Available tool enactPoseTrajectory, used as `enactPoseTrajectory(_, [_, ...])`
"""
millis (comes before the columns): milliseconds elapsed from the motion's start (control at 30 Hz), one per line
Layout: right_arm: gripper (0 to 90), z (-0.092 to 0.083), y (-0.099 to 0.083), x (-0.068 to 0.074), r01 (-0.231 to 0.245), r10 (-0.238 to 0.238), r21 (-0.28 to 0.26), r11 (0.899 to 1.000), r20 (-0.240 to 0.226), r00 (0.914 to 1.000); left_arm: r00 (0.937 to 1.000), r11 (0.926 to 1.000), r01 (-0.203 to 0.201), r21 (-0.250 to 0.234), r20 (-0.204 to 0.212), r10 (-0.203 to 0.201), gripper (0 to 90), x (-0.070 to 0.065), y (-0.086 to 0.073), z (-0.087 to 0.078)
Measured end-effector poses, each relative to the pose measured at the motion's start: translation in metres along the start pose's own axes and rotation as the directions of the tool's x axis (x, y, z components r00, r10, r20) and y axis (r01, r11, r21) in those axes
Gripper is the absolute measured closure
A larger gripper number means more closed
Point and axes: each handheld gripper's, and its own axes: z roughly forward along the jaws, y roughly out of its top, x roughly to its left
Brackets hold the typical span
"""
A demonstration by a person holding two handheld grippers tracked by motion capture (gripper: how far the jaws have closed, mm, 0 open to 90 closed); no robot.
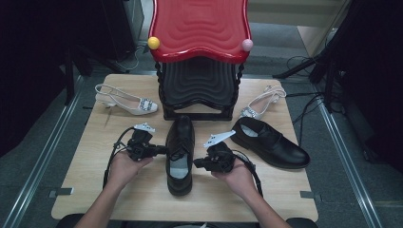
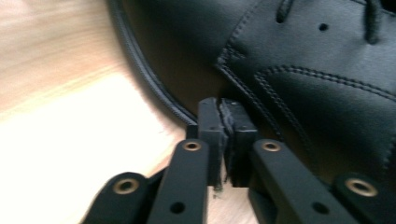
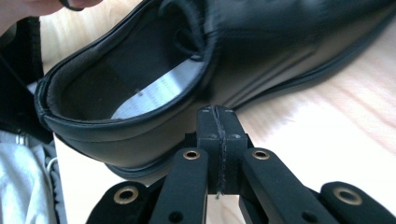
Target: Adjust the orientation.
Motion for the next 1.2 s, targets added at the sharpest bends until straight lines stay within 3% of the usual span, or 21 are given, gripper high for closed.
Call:
enactPoseTrajectory(100, [89.1, -0.013, 0.000, -0.009, -0.023, 0.024, -0.038, 0.999, 0.024, 0.9994, 1.0000, 0.9998, 0.000, -0.018, 0.002, 0.000, 80.8, 0.002, 0.001, -0.007])
enactPoseTrajectory(200, [82.5, -0.030, -0.002, -0.021, -0.055, 0.060, -0.080, 0.995, 0.061, 0.9963, 0.9998, 0.9997, -0.018, -0.014, 0.008, 0.018, 74.2, 0.003, 0.001, -0.013])
enactPoseTrajectory(367, [73.8, -0.054, -0.007, -0.044, -0.119, 0.133, -0.125, 0.985, 0.116, 0.9842, 0.9997, 0.9997, -0.024, -0.008, 0.002, 0.024, 52.9, 0.007, 0.000, -0.018])
enactPoseTrajectory(500, [73.3, -0.066, -0.009, -0.056, -0.139, 0.160, -0.137, 0.981, 0.155, 0.9749, 0.9996, 0.9998, -0.022, 0.000, 0.017, 0.022, 43.3, 0.008, -0.001, -0.020])
enactPoseTrajectory(667, [71.5, -0.080, -0.010, -0.069, -0.164, 0.193, -0.161, 0.973, 0.185, 0.9635, 0.9987, 0.9988, -0.050, 0.003, 0.012, 0.050, 39.2, 0.005, -0.004, -0.022])
enactPoseTrajectory(800, [86.6, -0.091, -0.012, -0.078, -0.168, 0.199, -0.163, 0.972, 0.202, 0.9590, 0.9989, 0.9989, -0.046, -0.007, 0.009, 0.046, 38.2, 0.004, -0.006, -0.025])
enactPoseTrajectory(867, [90.0, -0.098, -0.012, -0.082, -0.181, 0.216, -0.175, 0.968, 0.209, 0.9538, 0.9992, 0.9992, -0.040, -0.010, 0.008, 0.040, 38.1, 0.004, -0.008, -0.025])
enactPoseTrajectory(1033, [90.0, -0.109, -0.014, -0.097, -0.216, 0.265, -0.210, 0.953, 0.240, 0.9338, 0.9993, 0.9992, -0.036, -0.016, -0.004, 0.036, 38.0, 0.004, -0.013, -0.028])
enactPoseTrajectory(1133, [90.0, -0.108, -0.015, -0.104, -0.237, 0.286, -0.201, 0.950, 0.264, 0.9211, 0.9998, 0.9996, -0.021, -0.021, -0.005, 0.021, 37.7, 0.005, -0.016, -0.030])
enactPoseTrajectory(1200, [90.0, -0.109, -0.015, -0.108, -0.245, 0.298, -0.214, 0.946, 0.265, 0.9169, 0.9998, 0.9996, -0.018, -0.022, -0.009, 0.018, 37.7, 0.006, -0.018, -0.032])
